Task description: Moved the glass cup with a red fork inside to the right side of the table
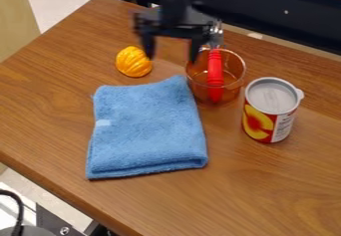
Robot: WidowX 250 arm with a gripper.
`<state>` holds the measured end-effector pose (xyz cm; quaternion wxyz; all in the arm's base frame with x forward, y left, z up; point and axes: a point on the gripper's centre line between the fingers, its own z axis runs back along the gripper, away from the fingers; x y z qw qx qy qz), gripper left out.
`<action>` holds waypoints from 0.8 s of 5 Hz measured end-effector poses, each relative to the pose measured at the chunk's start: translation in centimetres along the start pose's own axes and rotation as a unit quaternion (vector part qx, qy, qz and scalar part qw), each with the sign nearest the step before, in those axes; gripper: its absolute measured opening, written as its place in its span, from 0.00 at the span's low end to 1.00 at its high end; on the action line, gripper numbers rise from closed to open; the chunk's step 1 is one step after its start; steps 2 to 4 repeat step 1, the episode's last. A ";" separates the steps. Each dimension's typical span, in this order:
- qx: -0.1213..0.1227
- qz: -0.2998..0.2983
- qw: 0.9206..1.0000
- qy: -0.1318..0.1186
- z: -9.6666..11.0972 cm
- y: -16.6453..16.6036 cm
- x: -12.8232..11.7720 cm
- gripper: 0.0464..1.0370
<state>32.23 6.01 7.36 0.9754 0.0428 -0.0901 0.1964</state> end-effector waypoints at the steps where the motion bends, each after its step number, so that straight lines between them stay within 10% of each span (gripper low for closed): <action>1: -0.017 -0.078 0.997 0.001 0.0 2.6 -1.5 0.96; 4: -0.017 -0.078 0.997 0.001 0.0 2.6 -1.5 0.96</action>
